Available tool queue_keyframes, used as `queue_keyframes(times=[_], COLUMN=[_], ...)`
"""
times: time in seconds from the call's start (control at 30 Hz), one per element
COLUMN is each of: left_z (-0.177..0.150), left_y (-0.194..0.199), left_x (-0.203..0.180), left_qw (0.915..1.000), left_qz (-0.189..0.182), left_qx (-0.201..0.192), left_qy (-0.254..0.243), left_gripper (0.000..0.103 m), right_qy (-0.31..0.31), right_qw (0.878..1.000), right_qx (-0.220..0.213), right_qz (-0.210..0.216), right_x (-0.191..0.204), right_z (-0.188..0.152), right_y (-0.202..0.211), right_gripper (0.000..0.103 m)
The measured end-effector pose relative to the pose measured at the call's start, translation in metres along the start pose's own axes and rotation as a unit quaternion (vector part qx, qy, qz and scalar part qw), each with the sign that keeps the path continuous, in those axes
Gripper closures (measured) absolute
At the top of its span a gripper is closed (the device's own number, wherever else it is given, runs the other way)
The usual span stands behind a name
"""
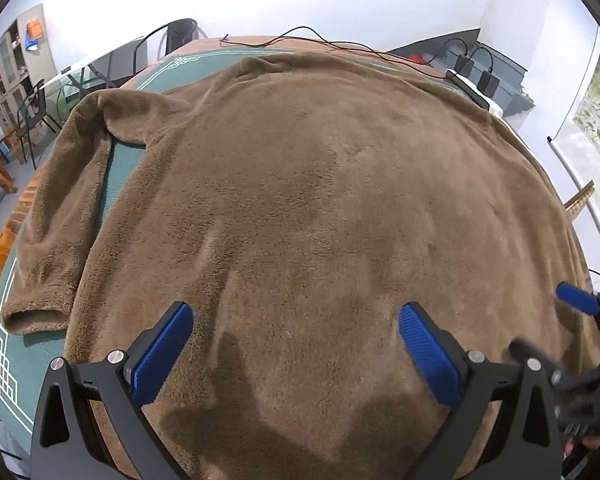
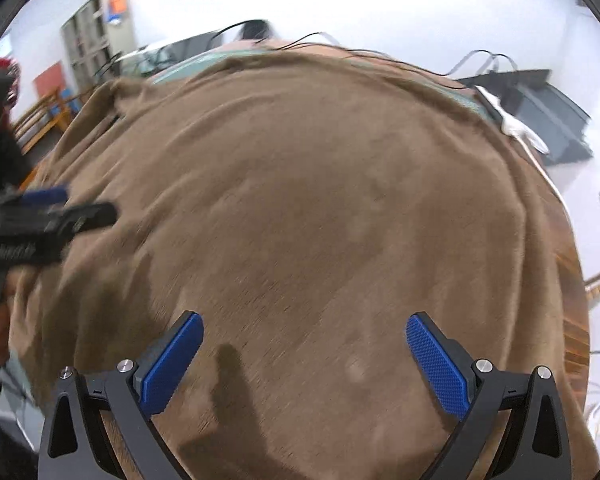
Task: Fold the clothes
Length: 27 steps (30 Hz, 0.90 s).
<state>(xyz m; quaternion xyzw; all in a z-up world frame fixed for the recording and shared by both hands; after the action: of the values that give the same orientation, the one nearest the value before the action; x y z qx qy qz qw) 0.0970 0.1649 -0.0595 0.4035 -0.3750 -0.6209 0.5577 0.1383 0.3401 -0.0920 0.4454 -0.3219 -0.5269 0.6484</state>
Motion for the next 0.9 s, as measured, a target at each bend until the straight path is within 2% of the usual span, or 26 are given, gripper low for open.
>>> queue_keyframes(times=[0.17, 0.27, 0.57, 0.9], left_z=[0.012, 0.009, 0.003, 0.01], left_y=[-0.017, -0.02, -0.023, -0.009], left_x=[0.016, 0.017, 0.017, 0.006], left_qw=[0.9999, 0.9997, 0.9993, 0.9995], left_qz=[0.003, 0.004, 0.005, -0.014], left_qx=[0.015, 0.024, 0.035, 0.024], left_qy=[0.001, 0.0, -0.008, -0.015], left_gripper=[0.0, 0.0, 0.0, 0.0], right_qy=[-0.04, -0.034, -0.038, -0.041], right_qw=[0.999, 0.999, 0.999, 0.999], right_qx=[0.026, 0.039, 0.017, 0.015], right_qz=[0.008, 0.002, -0.005, -0.005], right_x=[-0.012, -0.008, -0.004, -0.007], right_z=[0.002, -0.004, -0.009, -0.009], right_y=[-0.018, -0.028, -0.026, -0.027], right_gripper=[0.0, 0.0, 0.0, 0.0])
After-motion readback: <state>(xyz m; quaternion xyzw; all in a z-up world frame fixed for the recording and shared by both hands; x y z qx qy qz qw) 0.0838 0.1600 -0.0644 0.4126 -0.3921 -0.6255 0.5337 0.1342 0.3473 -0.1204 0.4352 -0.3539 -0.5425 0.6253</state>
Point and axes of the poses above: each gripper's, at about its wrist camera, not at the fingertips, and y roughly against the way its jaws point, x to its left, z to its top, the point moved 5 cm from there along -y, roughly the way its jaws point, and after that the axes turned 10 degrees about x, right-handed, at the moved point
